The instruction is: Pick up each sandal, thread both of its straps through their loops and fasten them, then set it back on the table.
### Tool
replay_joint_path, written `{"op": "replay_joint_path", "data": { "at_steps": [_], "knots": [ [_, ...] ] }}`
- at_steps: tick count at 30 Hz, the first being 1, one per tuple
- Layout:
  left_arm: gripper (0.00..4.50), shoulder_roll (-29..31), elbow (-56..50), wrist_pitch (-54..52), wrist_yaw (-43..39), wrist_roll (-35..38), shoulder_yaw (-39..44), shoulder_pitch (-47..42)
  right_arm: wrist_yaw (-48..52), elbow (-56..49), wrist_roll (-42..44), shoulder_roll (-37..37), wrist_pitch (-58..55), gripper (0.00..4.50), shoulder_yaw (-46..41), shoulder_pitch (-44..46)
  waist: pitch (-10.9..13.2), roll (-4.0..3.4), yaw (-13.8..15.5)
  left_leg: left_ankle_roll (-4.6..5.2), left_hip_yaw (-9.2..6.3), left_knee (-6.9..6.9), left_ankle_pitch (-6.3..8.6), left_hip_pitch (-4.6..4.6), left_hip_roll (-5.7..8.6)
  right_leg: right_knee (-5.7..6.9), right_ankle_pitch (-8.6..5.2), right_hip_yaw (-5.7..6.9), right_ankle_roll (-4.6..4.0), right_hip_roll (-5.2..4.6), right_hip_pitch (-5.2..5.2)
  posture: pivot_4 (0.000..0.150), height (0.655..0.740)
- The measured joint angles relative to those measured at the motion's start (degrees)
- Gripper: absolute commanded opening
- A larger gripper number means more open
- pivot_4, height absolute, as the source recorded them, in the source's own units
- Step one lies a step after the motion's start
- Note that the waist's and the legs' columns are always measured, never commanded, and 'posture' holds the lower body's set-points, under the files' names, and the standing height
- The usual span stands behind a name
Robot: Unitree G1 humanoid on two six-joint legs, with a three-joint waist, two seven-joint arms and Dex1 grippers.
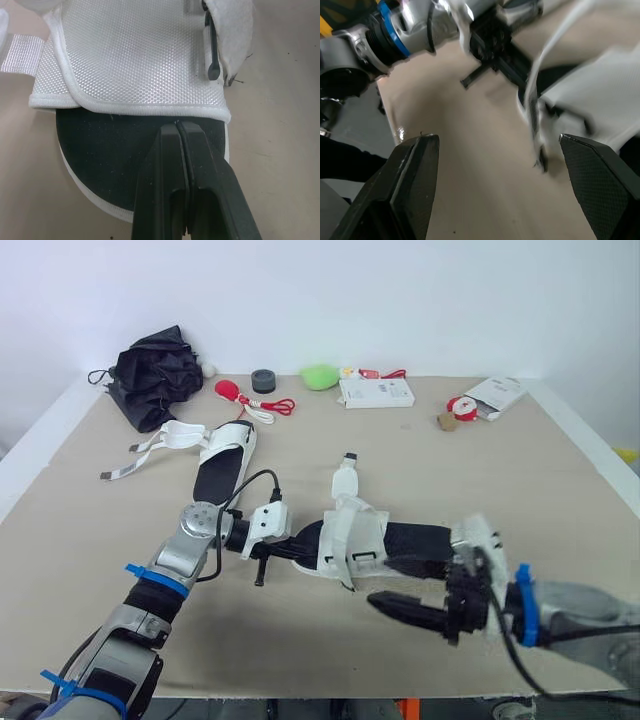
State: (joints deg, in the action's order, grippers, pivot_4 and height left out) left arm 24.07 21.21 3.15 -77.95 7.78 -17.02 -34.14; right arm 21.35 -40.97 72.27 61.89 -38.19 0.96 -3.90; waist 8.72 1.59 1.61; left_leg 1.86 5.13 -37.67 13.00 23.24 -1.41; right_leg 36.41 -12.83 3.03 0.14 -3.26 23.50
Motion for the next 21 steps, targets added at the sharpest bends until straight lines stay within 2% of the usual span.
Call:
{"op": "replay_joint_path", "data": {
  "at_steps": [5, 11, 14, 18, 21],
  "knots": [
    [0.00, 0.11, -0.59, -0.71, -0.12, 0.03, -0.13, 0.18, -5.27, 1.44, -13.43, -8.00, -2.68, 4.13, 7.63, 3.38, -0.03, 0.03, 0.01, 0.06, -0.01, 0.02, 0.09, 0.08, 0.00, -0.13, -0.01, 0.07, 0.02, 0.02, 0.00, 0.150, 0.7400],
    [0.00, 0.25, -0.39, -0.86, -0.13, 0.03, -0.16, 0.09, -5.37, 4.10, -19.34, -13.76, -6.24, 4.13, 8.47, 6.06, -0.04, 0.03, -0.02, 0.09, -0.02, -0.02, 0.07, 0.06, -0.01, -0.14, 0.05, 0.08, 0.13, 0.02, -0.03, 0.150, 0.7400],
    [0.00, 0.70, -0.34, -0.83, -0.27, 0.03, -0.14, 0.02, -5.33, 4.42, -20.22, -16.02, -7.97, 4.13, 8.39, 7.15, -0.07, 0.05, -0.05, 0.09, -0.02, -0.02, 0.07, 0.03, -0.07, -0.13, 0.05, 0.10, 0.13, 0.06, -0.03, 0.150, 0.7400],
    [0.00, 0.85, -0.31, -0.80, -0.36, 0.02, -0.26, -0.17, -5.08, 5.89, -15.14, -20.19, -12.88, 4.13, 7.30, 10.17, -0.07, 0.04, -0.12, 0.11, 0.00, -0.02, 0.06, 0.04, -0.14, -0.13, 0.07, 0.15, 0.14, 0.07, -0.02, 0.150, 0.7400],
    [0.00, 0.80, -0.40, -0.74, -0.49, 0.06, -0.45, -0.21, -4.71, 5.90, -13.15, -20.54, -15.55, 4.13, 6.38, 11.31, -0.07, 0.04, -0.12, 0.09, 0.00, -0.02, 0.07, 0.08, -0.14, -0.14, 0.04, 0.16, 0.08, 0.06, -0.02, 0.150, 0.7400]
  ]
}}
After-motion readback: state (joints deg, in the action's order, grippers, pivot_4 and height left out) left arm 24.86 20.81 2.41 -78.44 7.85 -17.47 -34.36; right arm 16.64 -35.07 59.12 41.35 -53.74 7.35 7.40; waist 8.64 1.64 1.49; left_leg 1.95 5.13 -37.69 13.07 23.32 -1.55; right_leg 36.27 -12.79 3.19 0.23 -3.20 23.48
